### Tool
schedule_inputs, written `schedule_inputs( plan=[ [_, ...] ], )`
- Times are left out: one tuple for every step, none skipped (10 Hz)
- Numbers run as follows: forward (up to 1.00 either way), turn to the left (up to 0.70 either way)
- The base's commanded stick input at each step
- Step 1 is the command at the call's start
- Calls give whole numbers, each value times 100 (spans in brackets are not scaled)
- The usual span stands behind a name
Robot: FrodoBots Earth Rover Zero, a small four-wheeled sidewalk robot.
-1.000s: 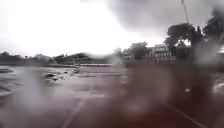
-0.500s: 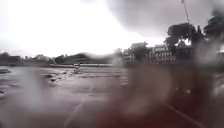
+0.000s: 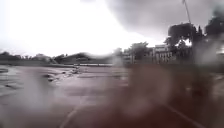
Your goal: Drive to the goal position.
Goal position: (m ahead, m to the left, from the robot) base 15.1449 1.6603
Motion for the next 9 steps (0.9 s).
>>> schedule_inputs(
  plan=[
    [45,0],
    [45,0],
    [45,0],
    [45,0],
    [45,0],
    [45,0],
    [45,0],
    [45,0],
    [45,0]
  ],
)
